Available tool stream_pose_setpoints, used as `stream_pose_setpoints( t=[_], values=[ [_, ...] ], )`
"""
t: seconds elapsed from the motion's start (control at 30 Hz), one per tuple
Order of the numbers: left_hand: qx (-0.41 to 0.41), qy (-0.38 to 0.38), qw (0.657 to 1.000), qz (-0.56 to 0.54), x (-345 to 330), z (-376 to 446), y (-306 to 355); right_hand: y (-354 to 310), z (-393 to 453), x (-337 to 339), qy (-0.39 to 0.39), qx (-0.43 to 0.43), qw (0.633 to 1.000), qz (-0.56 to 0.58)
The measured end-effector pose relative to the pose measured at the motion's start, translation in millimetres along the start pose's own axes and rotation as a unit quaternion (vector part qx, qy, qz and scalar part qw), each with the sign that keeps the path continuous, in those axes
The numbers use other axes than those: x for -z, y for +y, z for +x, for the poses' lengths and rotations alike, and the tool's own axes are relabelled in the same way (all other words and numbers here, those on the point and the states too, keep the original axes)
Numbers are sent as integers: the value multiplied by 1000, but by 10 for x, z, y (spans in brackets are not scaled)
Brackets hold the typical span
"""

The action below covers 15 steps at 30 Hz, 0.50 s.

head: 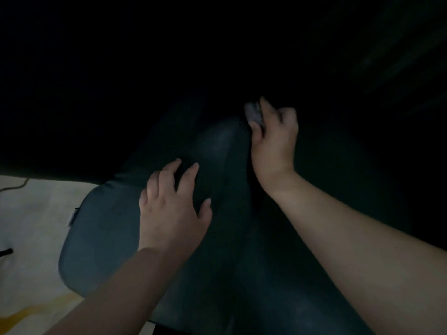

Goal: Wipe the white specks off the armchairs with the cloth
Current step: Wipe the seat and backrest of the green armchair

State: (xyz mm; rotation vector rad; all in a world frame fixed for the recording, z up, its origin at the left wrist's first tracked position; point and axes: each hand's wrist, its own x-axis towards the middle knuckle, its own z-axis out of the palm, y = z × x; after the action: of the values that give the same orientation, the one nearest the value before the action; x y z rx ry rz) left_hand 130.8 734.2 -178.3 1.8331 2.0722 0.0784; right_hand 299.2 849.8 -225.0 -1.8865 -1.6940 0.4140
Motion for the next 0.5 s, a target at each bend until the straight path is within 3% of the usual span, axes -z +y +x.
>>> stream_pose_setpoints(
  t=[0.07, 0.13, 0.23, 0.33, 0.5],
  values=[
    [1, 1, 1000, 3, -2, -12, -3, -215, 96, -167, -1, 1, 1000, 13],
    [5, -2, 1000, 5, 3, -19, -2, -335, -122, -166, -37, 62, 997, -2],
    [10, -5, 1000, 6, 6, -41, -26, -166, -602, 83, -85, 101, 991, -2],
    [21, -3, 1000, 4, 9, -74, -54, -16, -639, 202, -69, 69, 995, -28],
    [21, 4, 1000, 9, -22, -94, -55, -286, -76, -159, -14, 46, 999, -14]
  ],
)
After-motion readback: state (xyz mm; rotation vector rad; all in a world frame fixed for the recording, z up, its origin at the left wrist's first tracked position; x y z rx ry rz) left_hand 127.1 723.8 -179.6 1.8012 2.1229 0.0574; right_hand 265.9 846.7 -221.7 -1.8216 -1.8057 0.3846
